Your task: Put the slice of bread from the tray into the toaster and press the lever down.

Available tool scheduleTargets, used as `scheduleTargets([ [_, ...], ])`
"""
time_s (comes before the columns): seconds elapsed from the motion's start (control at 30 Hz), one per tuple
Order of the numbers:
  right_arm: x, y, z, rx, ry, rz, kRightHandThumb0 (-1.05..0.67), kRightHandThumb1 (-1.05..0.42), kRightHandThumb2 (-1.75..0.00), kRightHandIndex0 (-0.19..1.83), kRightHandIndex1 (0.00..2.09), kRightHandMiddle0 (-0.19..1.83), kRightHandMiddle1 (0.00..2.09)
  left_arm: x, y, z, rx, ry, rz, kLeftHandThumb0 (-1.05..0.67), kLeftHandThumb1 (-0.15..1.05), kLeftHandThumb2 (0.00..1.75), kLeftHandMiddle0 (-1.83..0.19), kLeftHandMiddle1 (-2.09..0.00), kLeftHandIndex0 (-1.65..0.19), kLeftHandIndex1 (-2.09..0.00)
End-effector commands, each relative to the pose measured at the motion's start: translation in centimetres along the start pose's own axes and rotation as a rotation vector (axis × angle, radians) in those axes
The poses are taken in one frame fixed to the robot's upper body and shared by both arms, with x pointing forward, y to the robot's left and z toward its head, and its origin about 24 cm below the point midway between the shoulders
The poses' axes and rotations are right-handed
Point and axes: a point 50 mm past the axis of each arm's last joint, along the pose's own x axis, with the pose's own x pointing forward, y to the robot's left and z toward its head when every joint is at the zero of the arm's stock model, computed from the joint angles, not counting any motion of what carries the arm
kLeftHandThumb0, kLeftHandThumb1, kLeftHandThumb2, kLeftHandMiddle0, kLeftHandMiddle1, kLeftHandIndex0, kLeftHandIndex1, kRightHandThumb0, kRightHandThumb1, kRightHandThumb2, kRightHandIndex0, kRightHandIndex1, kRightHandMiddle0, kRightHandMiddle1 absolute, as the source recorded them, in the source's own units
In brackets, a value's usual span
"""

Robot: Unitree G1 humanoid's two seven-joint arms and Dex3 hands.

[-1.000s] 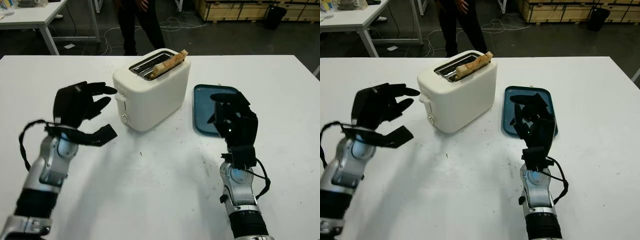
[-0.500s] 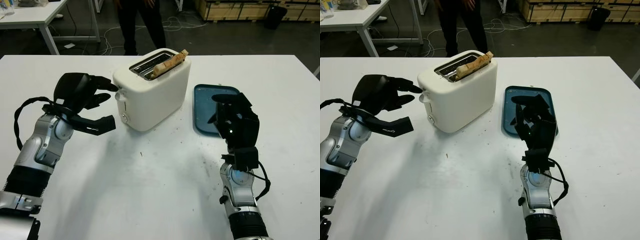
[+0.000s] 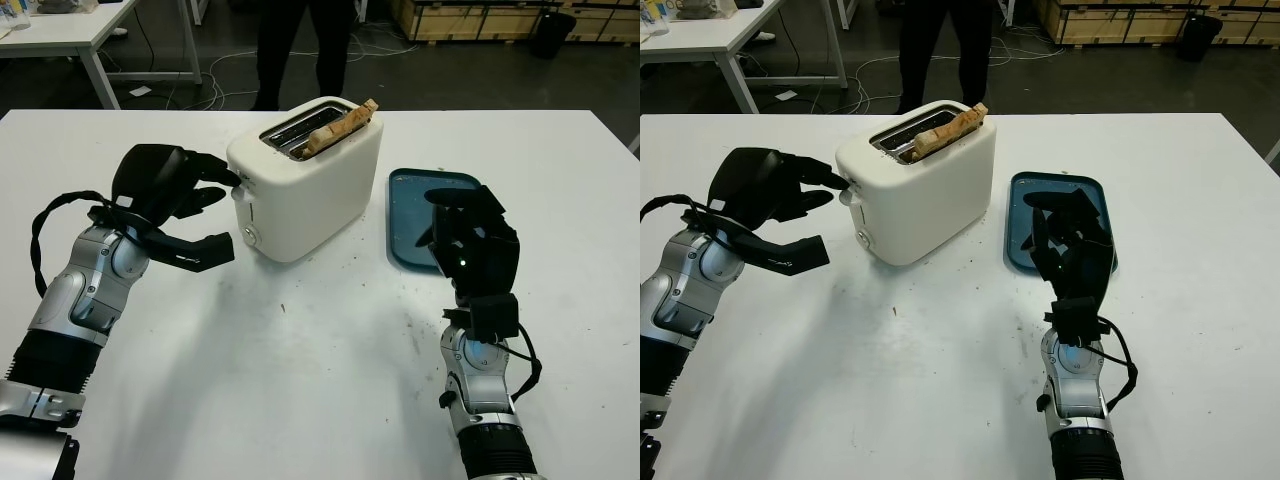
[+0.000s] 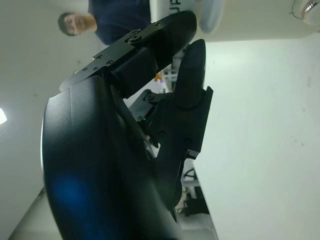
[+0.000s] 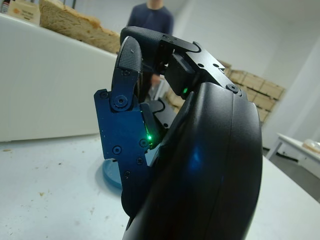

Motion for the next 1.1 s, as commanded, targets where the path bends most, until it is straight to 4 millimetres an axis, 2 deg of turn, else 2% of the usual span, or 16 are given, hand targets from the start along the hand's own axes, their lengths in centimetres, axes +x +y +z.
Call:
scheduleTargets([
  [0.0,-0.08,0.01,0.13,0.007,-0.019,-0.002,-0.50,-0.92,-0.36,0.86,1.75,0.70,1.43,0.02,0.39,0.31,0.006,-0.030,0.004,-0.23,0.92,0.08,-0.94,-1.32,-1.10,-0.05],
  [0.1,-0.14,0.07,0.11,0.009,-0.011,-0.003,-0.50,-0.92,-0.36,0.86,1.75,0.71,1.42,0.04,0.49,0.40,0.007,-0.036,0.008,-0.23,0.92,0.08,-0.94,-1.35,-1.11,-0.05],
  [0.2,-0.20,0.11,0.17,0.002,-0.008,-0.001,-0.51,-0.92,-0.37,0.87,1.75,0.71,1.43,0.04,0.64,0.60,0.012,-0.045,0.016,-0.23,0.92,0.08,-0.95,-1.25,-1.12,-0.04],
  [0.53,-0.22,0.10,0.29,0.013,-0.016,0.001,-0.50,-0.92,-0.36,0.87,1.75,0.71,1.44,0.10,0.59,0.62,0.036,-0.042,-0.017,-0.23,0.92,0.07,-1.00,-1.17,-1.11,-0.02],
  [0.87,-0.22,0.06,0.33,0.009,-0.023,-0.004,-0.51,-0.92,-0.36,0.86,1.75,0.70,1.45,0.26,0.49,0.75,0.057,-0.037,-0.073,-0.24,0.92,0.08,-1.01,-1.30,-1.10,0.00],
  [1.0,-0.24,0.03,0.29,0.028,-0.019,-0.005,-0.50,-0.92,-0.35,0.85,1.75,0.68,1.46,0.27,0.33,0.77,0.075,-0.035,-0.100,-0.25,0.91,0.11,-0.98,-1.48,-1.09,0.00],
  [1.07,-0.22,0.04,0.34,0.023,-0.016,-0.009,-0.50,-0.92,-0.34,0.84,1.75,0.68,1.46,0.29,0.27,0.82,0.082,-0.032,-0.111,-0.27,0.91,0.13,-0.96,-1.46,-1.07,0.00],
])
